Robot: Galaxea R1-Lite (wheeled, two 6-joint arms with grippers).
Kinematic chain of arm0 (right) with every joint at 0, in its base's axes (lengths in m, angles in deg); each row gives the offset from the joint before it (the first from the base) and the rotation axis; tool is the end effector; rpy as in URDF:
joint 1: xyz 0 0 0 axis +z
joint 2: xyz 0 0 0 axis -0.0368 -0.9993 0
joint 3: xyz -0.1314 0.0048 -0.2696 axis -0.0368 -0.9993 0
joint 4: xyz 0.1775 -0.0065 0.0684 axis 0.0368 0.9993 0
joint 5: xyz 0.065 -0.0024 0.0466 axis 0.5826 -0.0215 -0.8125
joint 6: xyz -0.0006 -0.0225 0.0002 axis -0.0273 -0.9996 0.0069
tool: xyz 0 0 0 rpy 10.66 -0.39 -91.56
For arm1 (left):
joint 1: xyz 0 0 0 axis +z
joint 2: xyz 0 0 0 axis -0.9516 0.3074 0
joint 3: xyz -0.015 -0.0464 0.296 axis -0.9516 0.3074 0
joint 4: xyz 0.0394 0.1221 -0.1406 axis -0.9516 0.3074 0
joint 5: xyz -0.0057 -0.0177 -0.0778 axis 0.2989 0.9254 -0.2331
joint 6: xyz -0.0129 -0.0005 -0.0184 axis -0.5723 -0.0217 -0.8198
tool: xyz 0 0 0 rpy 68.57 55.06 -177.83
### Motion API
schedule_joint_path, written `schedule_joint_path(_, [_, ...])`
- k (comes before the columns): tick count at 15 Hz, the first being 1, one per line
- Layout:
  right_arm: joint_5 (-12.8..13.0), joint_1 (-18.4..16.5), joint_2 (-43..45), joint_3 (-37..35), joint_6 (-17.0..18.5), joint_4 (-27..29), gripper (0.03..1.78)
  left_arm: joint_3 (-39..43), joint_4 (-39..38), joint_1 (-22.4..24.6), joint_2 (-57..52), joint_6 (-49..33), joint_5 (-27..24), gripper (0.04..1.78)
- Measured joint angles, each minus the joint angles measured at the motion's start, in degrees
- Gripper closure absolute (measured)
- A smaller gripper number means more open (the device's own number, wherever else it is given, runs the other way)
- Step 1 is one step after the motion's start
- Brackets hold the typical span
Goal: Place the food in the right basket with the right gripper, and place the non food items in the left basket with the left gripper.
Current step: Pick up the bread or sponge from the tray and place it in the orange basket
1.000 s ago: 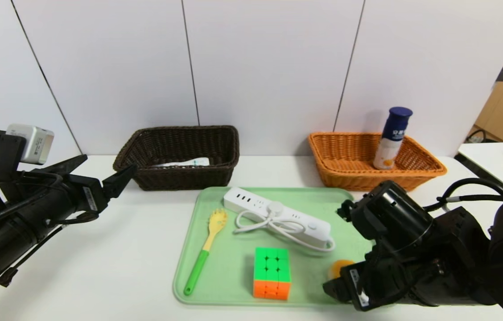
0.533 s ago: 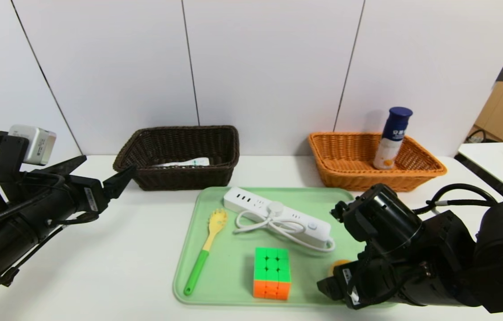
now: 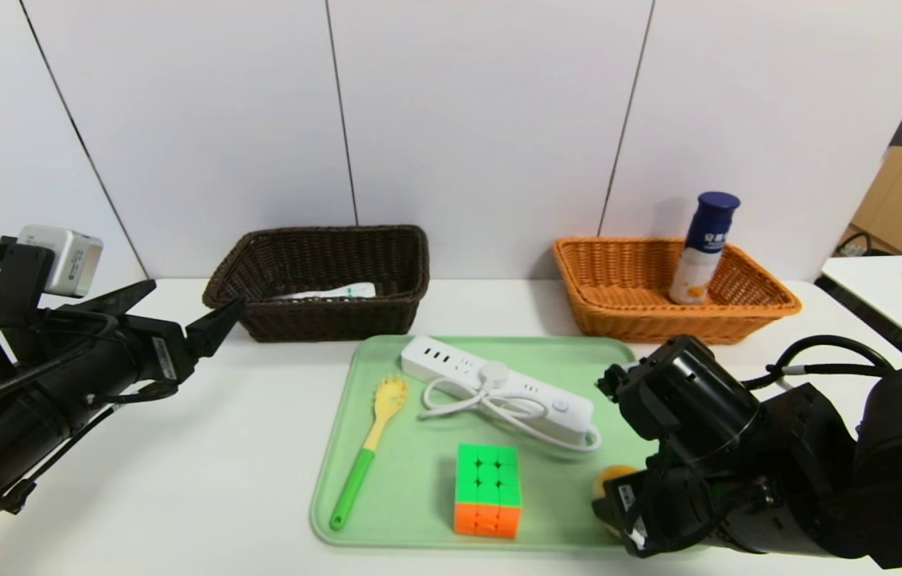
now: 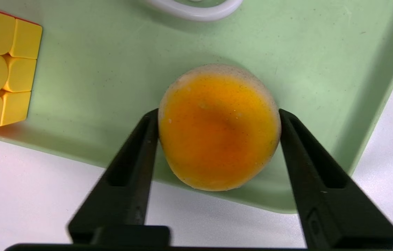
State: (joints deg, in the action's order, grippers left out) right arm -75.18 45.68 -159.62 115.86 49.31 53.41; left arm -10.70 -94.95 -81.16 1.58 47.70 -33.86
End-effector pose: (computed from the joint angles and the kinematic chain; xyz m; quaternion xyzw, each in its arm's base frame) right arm 0.1875 0.1708 0.1355 -0.0663 0.4838 0.1191 0.8645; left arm 0.2081 -0.0336 0.1798 0.0192 -0.0069 -0.0903 0.9957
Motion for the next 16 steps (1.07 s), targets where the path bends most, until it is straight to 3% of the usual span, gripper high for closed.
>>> schedule_joint_path(3, [0.33,0.12,0.01,-0.2,-0.11,0.05,1.12,-0.01,0.0,0.02,0.0,0.0,0.0,0.13])
schedule_joint_path(4, [0.73,0.17,0.12,-0.2,-0.09,-0.04,1.5,-0.01,-0.02,0.02,0.0,0.02,0.0,0.13])
schedule_joint_path(5, [1.68,0.22,0.45,-0.2,-0.28,-0.11,1.73,-0.01,0.0,0.02,0.02,0.02,0.02,0.13])
schedule_joint_path(10, [7.05,1.08,4.47,0.33,-4.79,-2.38,1.73,0.02,0.0,0.0,0.18,0.0,-0.09,0.13])
schedule_joint_path(12, [7.3,0.37,6.13,0.77,-6.49,-6.57,1.73,0.05,0.0,-0.06,0.27,0.0,-0.06,0.13])
schedule_joint_path(16, [7.22,-4.51,7.95,4.28,-13.84,-16.29,1.73,0.05,0.0,-0.06,0.51,0.02,-0.09,0.13])
